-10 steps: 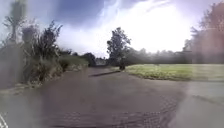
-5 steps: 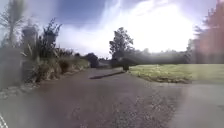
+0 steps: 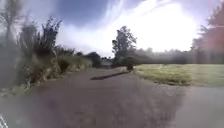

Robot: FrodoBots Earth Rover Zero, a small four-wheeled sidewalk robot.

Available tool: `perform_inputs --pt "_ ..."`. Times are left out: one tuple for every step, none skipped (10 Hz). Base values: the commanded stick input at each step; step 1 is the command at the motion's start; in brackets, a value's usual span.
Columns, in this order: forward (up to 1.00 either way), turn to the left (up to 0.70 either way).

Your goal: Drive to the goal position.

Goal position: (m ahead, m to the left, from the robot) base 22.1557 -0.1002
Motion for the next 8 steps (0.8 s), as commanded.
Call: perform_inputs --pt "0.85 0.00" --pt "0.85 0.00" --pt "0.85 0.00" --pt "0.85 0.00" --pt "0.85 0.00" --pt "0.85 0.00" --pt "0.85 0.00" --pt "0.85 0.00"
